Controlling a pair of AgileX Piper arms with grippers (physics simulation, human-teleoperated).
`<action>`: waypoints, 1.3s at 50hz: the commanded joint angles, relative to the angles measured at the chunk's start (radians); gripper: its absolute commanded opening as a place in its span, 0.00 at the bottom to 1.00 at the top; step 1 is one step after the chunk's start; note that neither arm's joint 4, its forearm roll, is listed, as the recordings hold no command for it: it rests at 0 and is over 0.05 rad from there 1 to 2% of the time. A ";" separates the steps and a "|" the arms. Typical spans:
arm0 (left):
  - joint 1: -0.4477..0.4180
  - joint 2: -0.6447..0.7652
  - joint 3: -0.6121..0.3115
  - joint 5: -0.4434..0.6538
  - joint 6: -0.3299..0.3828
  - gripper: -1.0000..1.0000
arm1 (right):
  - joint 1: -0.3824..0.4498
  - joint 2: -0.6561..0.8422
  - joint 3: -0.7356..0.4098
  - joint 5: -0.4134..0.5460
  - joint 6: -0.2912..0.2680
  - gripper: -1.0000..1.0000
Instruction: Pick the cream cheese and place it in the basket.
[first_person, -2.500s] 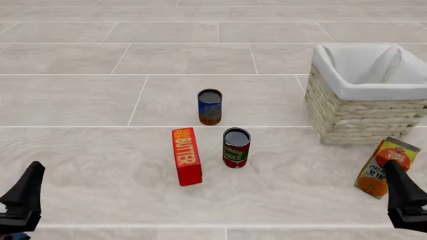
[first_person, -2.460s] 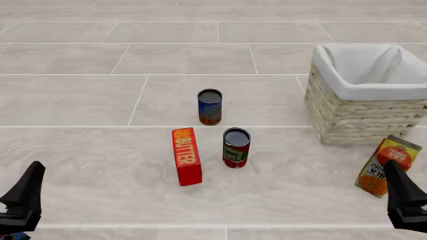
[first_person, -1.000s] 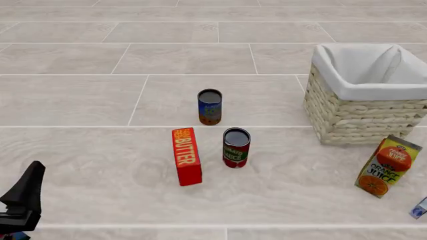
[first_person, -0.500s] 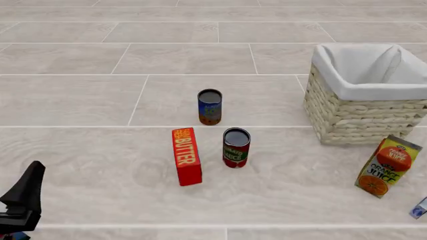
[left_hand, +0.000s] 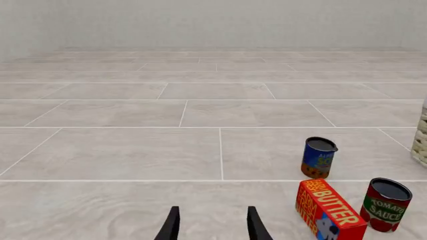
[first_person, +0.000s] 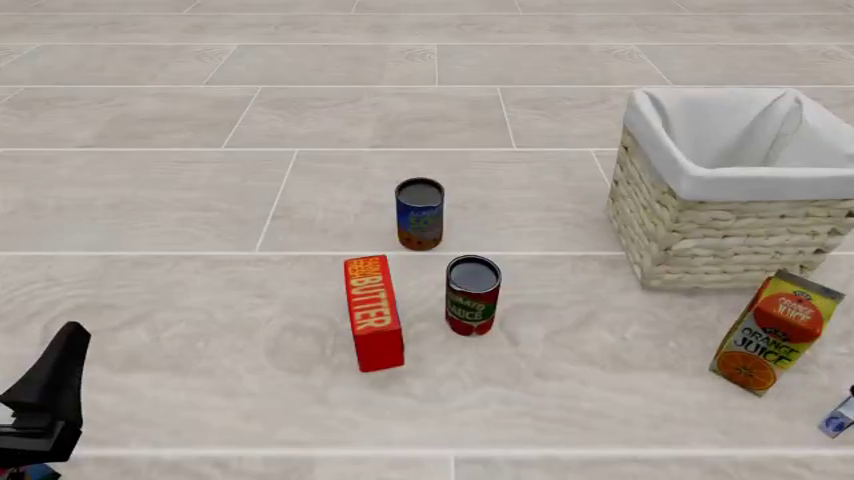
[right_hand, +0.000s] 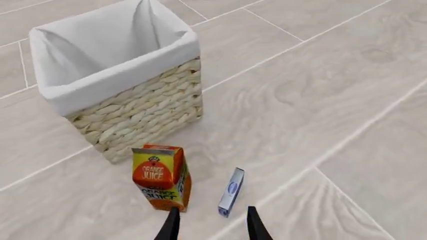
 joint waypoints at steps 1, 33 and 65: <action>0.000 0.000 0.000 0.000 0.000 1.00 | -0.035 0.108 0.032 -0.095 0.033 1.00; 0.000 0.000 0.000 0.000 0.000 1.00 | -0.121 0.578 0.091 -0.552 0.063 1.00; 0.000 0.000 0.000 0.000 0.000 1.00 | -0.094 1.123 0.167 -1.076 0.045 1.00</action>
